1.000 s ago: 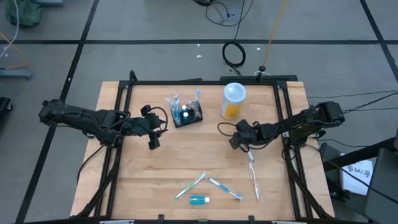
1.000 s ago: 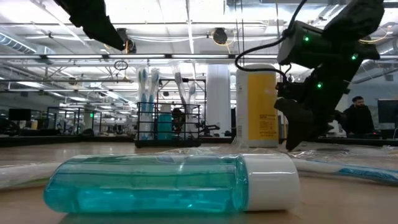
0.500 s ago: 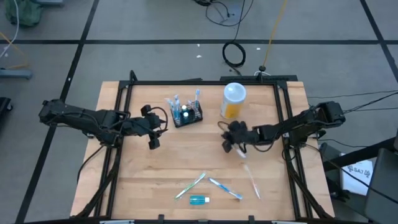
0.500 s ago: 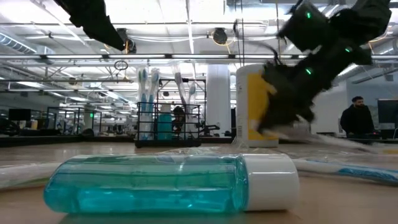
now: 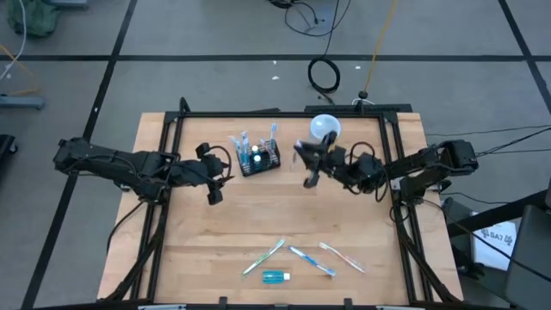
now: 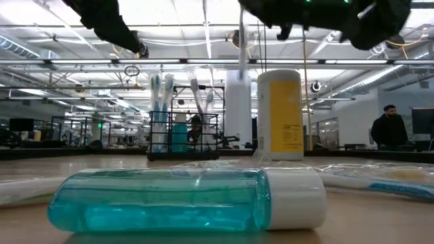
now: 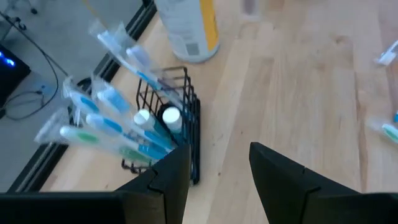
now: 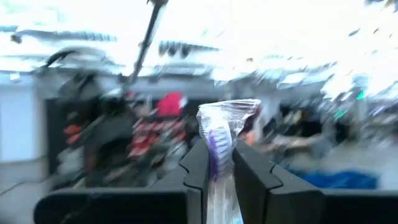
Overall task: Pick & Place toothbrushing station
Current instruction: Put the purple toothbrush into the black mesh organizer
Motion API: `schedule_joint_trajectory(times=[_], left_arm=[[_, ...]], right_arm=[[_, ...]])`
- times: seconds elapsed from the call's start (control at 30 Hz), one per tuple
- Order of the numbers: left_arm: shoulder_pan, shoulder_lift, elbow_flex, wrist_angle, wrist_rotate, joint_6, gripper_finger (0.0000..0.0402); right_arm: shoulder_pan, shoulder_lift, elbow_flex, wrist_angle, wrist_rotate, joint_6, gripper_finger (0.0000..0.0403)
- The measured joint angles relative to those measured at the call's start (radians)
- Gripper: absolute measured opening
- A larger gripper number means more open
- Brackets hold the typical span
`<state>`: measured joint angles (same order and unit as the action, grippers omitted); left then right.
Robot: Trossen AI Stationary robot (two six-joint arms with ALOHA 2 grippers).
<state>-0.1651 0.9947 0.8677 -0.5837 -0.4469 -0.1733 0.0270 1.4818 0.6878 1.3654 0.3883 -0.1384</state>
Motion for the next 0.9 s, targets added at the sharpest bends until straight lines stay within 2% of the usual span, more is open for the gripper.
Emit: schedule_joint_trajectory(times=[0.07,0.17,0.43,0.67,0.9], left_arm=[[0.001,0.0,0.0,0.027,0.001,0.024,0.0173],[0.001,0.0,0.0,0.064,0.001,0.067,0.0173],[0.001,0.0,0.0,0.132,0.0,0.152,0.0173],[0.022,0.0,0.0,0.133,0.0,0.196,0.0173],[0.044,0.0,0.0,0.133,0.001,0.196,0.0173]], right_arm=[[-0.019,0.005,0.054,-0.027,-0.009,-0.062,0.0039],[-0.048,0.051,0.139,-0.066,-0.102,-0.139,0.0033],[-0.152,0.244,0.324,-0.062,-0.098,-0.195,0.0015],[-0.222,0.378,0.368,-0.096,0.05,-0.113,0.0017],[-0.238,0.423,0.368,-0.122,0.061,-0.052,0.0017]])
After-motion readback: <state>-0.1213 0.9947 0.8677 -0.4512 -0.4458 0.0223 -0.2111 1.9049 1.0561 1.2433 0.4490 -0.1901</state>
